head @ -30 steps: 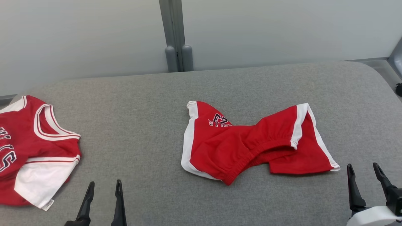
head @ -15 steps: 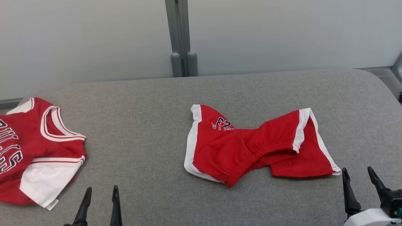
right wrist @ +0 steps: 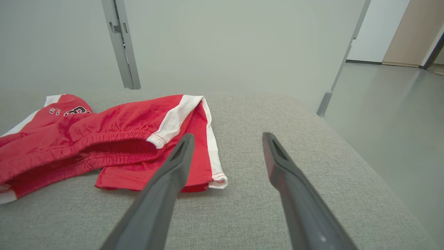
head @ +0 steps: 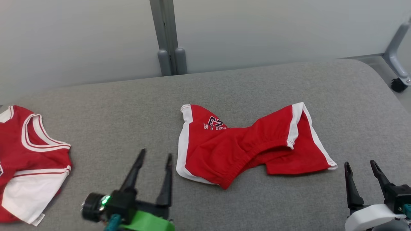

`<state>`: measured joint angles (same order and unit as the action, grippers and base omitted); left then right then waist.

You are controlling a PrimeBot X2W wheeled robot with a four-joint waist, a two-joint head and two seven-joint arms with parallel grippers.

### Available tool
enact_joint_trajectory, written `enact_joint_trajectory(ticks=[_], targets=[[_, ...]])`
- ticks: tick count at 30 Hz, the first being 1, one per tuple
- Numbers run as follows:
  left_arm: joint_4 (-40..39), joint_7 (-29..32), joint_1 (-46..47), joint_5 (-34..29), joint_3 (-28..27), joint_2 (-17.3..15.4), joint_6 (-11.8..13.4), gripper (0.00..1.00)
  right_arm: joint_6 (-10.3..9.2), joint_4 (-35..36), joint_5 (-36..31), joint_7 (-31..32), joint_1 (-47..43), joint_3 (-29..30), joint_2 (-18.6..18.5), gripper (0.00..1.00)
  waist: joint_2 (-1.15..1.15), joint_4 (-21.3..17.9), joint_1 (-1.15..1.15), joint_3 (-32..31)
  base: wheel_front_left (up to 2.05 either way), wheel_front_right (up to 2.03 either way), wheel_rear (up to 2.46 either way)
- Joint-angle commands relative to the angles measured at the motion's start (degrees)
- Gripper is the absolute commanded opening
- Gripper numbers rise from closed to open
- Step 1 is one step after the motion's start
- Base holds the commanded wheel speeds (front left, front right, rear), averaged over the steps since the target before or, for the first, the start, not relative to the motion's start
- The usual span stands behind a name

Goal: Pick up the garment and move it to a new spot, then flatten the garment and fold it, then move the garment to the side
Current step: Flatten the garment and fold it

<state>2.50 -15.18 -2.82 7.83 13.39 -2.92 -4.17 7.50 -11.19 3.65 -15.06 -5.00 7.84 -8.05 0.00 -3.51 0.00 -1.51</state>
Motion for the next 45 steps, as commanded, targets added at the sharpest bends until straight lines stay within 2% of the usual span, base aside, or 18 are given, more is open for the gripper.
enact_joint_trajectory(ticks=[1,9,13,18,25,32,43,44,45], targets=[[1.3,0.0,3.5,0.5,3.4,0.0,-0.5,1.0,-0.02,0.1,0.2,-0.2,1.0,-0.4,0.1,1.0,0.0,-2.1,0.0,1.5,0.0,0.0,0.0],[14.9,0.8,18.4,3.1,20.7,-0.2,-1.3,1.0,-0.02,-0.4,1.1,-0.2,5.0,-2.8,2.0,1.0,0.0,-9.1,0.0,7.2,0.0,0.0,0.0],[20.2,1.5,25.2,4.3,26.1,-0.1,0.4,1.0,-0.02,-0.5,1.6,-0.2,6.7,-2.8,3.0,1.0,0.0,-12.2,0.0,10.8,0.0,0.0,0.0],[24.8,2.0,33.0,6.3,31.7,-0.2,1.4,1.0,-0.02,-0.6,2.0,-0.2,8.5,-2.7,3.9,1.0,0.0,-15.1,0.0,15.0,0.0,0.0,0.0],[30.5,2.9,41.7,7.8,37.6,-0.2,2.0,1.0,-0.02,-0.5,3.0,-0.2,11.4,-3.9,4.8,1.0,0.0,-19.3,0.0,20.0,0.0,0.0,0.0],[34.3,3.2,46.9,9.3,42.0,-0.2,2.6,1.0,-0.02,-1.2,4.8,-0.2,12.5,-4.7,5.1,1.0,0.0,-21.8,0.0,22.8,0.0,0.0,0.0],[43.7,4.1,50.5,10.9,44.0,-0.2,5.8,1.0,-0.02,-1.9,7.4,-0.2,13.1,-5.7,5.1,1.0,0.0,-23.7,0.0,23.3,0.0,0.0,0.0],[44.2,4.1,50.6,11.2,44.0,-0.2,5.9,0.94,-0.02,-1.9,7.4,-0.2,13.0,-5.7,5.1,1.0,0.0,-23.7,0.0,23.2,0.0,0.0,0.0],[44.7,4.1,50.6,11.7,44.0,-0.2,6.1,0.75,-0.02,-2.0,7.4,-0.2,12.9,-5.7,5.2,1.0,0.0,-23.7,0.0,23.0,0.0,0.0,0.0]])
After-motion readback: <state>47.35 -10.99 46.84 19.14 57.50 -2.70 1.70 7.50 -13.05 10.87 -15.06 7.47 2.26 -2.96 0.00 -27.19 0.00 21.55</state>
